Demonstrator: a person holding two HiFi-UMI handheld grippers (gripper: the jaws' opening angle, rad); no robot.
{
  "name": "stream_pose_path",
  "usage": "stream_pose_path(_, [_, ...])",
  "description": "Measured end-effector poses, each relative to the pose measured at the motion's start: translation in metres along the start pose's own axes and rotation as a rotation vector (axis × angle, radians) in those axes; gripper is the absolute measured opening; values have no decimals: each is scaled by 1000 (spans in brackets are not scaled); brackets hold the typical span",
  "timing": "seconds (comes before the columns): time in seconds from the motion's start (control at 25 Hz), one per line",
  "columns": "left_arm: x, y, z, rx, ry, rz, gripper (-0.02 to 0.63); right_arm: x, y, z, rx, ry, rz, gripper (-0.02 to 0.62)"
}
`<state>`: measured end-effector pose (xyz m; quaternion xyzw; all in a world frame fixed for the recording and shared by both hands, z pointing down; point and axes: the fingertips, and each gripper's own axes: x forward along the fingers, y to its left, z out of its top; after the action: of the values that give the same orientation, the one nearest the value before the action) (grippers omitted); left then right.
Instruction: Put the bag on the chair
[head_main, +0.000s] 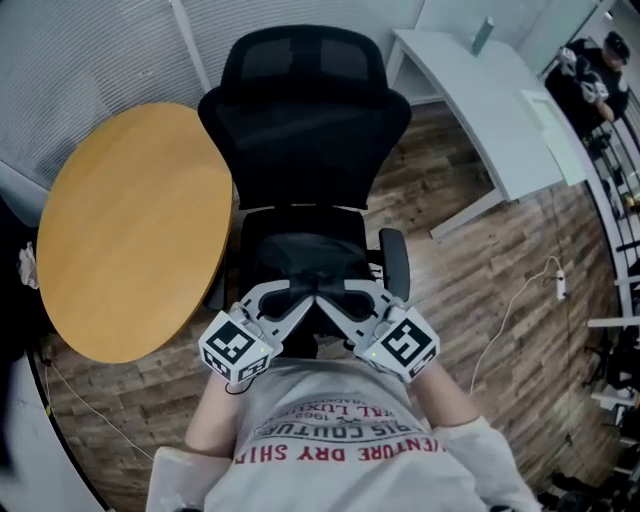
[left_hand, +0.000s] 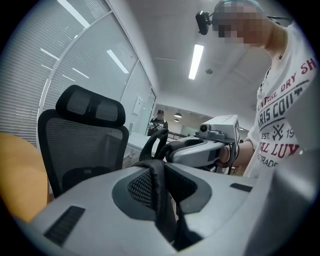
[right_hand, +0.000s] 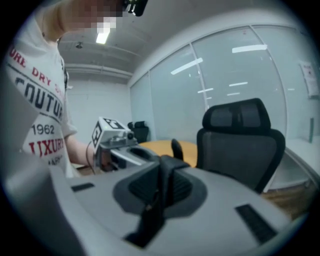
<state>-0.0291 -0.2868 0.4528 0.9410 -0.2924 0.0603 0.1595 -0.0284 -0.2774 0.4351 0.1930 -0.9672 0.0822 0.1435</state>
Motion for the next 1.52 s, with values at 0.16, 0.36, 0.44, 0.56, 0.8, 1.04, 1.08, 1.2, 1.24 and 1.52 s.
stream_pose_path(0.16, [14, 39, -4, 3, 45, -7, 81, 27, -32, -6, 34, 40, -25, 44])
stream_pose_path(0.36, [31, 90, -9, -15, 69, 2, 81, 61, -69, -17, 28, 99, -47, 44])
stream_pose_path(0.44, [39, 111, -10, -29, 76, 11, 81, 75, -87, -20, 14, 115, -53, 44])
stream_pose_path(0.56, [55, 140, -10, -47, 75, 28, 81, 91, -116, -25, -22, 155, -66, 44])
stream_pose_path(0.8, [75, 178, -18, -77, 105, 43, 81, 115, -150, -35, -11, 190, -72, 46])
stream_pose_path(1.04, [81, 198, -41, -151, 126, 47, 81, 133, -159, -58, 43, 223, -61, 46])
stream_pose_path(1.08, [82, 200, -42, -158, 122, 42, 81, 134, -160, -59, 52, 223, -63, 46])
stream_pose_path(1.2, [90, 208, -46, -182, 110, 21, 83, 137, -171, -65, 83, 226, -78, 48])
stream_pose_path(1.24, [93, 210, -49, -198, 110, 16, 83, 137, -175, -69, 92, 238, -86, 48])
stream_pose_path(1.52, [106, 221, -63, -263, 76, 52, 89, 140, -182, -103, 136, 299, -96, 51])
